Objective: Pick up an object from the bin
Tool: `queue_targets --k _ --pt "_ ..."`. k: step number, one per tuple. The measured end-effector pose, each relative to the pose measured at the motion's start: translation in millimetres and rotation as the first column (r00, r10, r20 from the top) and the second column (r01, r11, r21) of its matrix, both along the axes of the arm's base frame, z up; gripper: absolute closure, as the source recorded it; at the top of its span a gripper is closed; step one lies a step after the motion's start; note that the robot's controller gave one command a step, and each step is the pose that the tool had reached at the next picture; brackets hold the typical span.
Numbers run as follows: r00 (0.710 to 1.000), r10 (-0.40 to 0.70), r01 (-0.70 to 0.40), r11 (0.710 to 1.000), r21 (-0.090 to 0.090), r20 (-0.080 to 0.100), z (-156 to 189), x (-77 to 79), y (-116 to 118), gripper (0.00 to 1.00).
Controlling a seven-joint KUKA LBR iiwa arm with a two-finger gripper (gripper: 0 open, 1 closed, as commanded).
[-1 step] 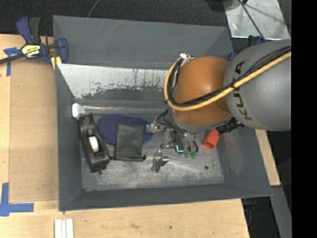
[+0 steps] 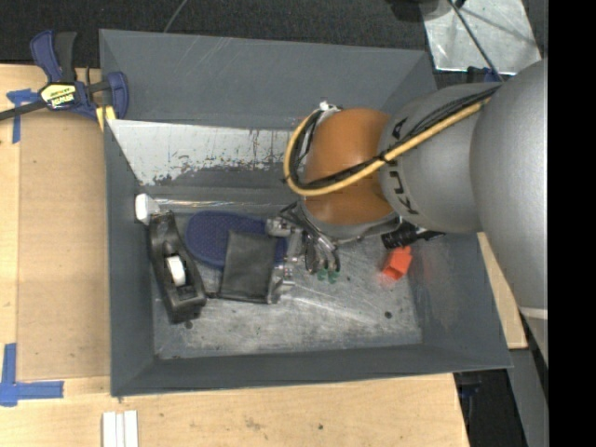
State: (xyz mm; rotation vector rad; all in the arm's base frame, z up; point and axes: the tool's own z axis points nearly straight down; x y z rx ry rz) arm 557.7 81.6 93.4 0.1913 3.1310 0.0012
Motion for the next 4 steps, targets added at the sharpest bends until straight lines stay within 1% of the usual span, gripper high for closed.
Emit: queue_targets --k 1,2,3,4 --pt "1.0 -0.002 0.002 1.0 0.004 0.015 -16.4 21.4 -15.5 0.0" --pt "1.0 -0.005 0.005 1.0 0.004 0.026 -13.1 24.3 -16.5 1.0" --pt "1.0 0.007 -0.007 1.0 0.0 0.006 108.0 26.5 -20.2 1.0" --pt "1.0 0.007 -0.007 1.0 0.0 -0.002 102.9 24.8 -20.4 0.0"
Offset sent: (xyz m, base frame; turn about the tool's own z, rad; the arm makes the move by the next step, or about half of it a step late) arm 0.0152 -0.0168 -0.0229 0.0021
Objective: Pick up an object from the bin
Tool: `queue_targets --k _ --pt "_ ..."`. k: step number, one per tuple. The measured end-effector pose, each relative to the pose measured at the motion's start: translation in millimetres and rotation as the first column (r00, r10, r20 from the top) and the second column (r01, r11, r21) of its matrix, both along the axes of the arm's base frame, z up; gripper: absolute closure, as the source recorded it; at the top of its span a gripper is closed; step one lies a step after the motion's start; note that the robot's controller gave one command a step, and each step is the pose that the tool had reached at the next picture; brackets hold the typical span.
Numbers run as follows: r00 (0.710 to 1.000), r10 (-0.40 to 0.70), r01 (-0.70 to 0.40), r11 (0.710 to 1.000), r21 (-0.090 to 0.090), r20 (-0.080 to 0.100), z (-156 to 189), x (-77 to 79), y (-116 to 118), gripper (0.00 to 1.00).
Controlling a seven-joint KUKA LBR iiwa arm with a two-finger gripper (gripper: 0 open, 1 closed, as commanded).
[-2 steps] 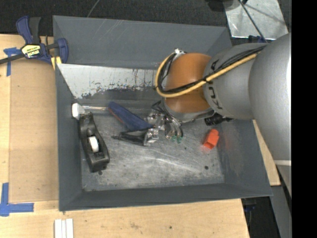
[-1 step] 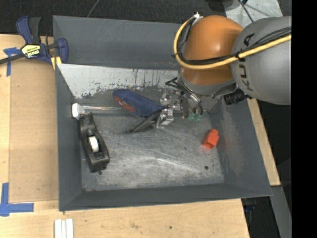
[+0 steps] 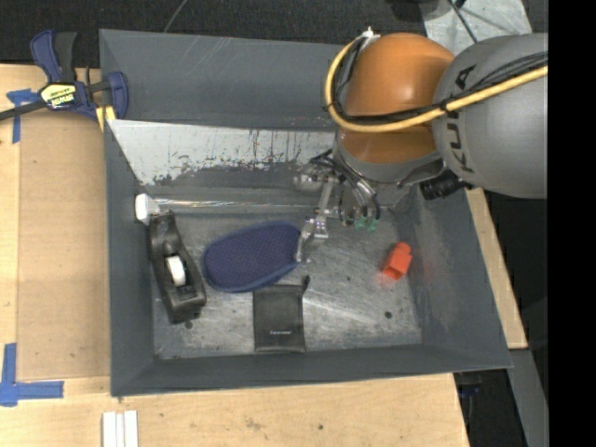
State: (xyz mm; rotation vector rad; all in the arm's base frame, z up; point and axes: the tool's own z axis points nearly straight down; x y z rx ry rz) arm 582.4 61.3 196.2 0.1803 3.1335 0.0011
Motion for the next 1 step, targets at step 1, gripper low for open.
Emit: queue_targets --k 1 --pt "1.0 -0.016 0.016 1.0 0.0 0.001 -125.2 23.6 -25.0 0.0"
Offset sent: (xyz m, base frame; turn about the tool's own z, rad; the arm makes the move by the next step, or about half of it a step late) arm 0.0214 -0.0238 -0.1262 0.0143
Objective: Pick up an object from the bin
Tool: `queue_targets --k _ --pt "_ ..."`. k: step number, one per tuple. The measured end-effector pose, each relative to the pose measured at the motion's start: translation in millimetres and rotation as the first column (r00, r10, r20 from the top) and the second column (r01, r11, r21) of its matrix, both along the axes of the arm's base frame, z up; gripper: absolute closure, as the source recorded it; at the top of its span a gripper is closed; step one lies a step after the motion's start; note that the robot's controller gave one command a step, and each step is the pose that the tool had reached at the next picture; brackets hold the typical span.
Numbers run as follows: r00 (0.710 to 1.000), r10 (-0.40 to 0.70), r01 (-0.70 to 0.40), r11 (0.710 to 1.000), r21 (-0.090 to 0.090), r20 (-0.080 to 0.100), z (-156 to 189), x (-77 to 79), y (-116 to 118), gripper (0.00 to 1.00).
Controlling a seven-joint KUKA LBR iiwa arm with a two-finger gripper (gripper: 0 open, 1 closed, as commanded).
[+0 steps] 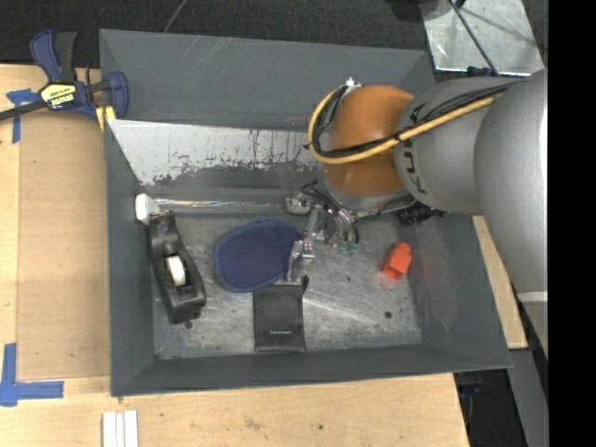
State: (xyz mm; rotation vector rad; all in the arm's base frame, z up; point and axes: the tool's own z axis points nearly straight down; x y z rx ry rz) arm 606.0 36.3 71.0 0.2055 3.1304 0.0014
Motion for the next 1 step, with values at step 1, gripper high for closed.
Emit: queue_targets --k 1 --pt "1.0 0.0 0.0 1.0 0.001 0.021 6.9 5.0 0.4 1.0"
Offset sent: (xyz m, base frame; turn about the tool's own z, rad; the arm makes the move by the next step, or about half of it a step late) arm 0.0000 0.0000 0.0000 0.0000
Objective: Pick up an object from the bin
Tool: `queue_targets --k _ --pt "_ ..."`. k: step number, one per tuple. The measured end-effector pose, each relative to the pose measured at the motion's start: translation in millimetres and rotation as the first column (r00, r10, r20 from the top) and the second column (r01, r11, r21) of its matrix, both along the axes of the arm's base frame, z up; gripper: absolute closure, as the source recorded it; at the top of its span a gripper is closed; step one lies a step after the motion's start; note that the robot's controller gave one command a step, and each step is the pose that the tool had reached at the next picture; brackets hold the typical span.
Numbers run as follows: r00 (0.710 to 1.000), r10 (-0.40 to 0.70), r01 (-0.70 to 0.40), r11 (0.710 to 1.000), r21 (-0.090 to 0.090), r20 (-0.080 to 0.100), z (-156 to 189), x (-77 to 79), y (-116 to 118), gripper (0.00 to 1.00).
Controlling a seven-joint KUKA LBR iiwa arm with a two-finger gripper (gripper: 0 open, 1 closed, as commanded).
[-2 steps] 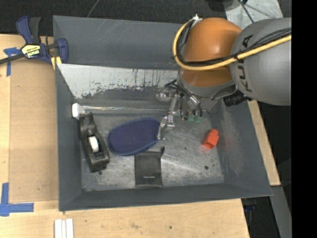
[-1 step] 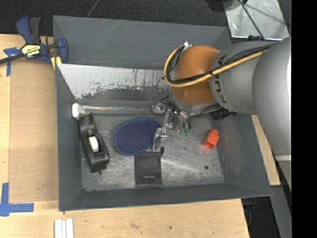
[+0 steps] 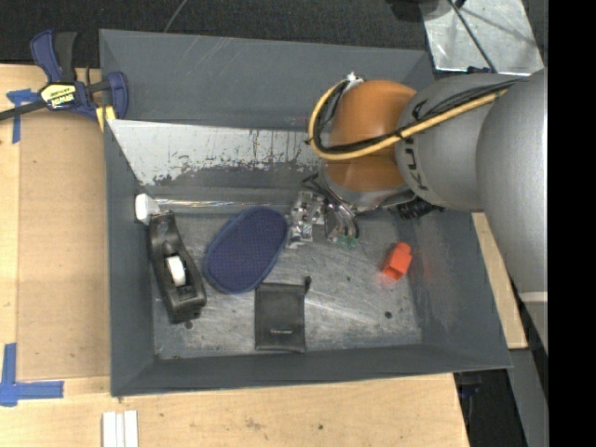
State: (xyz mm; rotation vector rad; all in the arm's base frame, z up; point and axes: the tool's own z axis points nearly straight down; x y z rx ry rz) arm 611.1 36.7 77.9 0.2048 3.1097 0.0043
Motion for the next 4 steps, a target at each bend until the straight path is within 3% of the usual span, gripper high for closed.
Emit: queue_targets --k 1,2,3,4 --pt "1.0 0.001 -0.001 1.0 0.0 -0.012 -3.2 -3.1 0.3 0.0" --pt "0.996 0.085 -0.085 0.996 -0.002 -0.011 -2.5 -32.1 10.9 0.0" --pt "0.973 0.231 -0.231 0.973 -0.005 -0.015 -3.3 -13.7 52.1 0.0" --pt "0.856 0.516 -0.516 0.857 -0.003 -0.023 41.1 -64.6 33.7 0.0"
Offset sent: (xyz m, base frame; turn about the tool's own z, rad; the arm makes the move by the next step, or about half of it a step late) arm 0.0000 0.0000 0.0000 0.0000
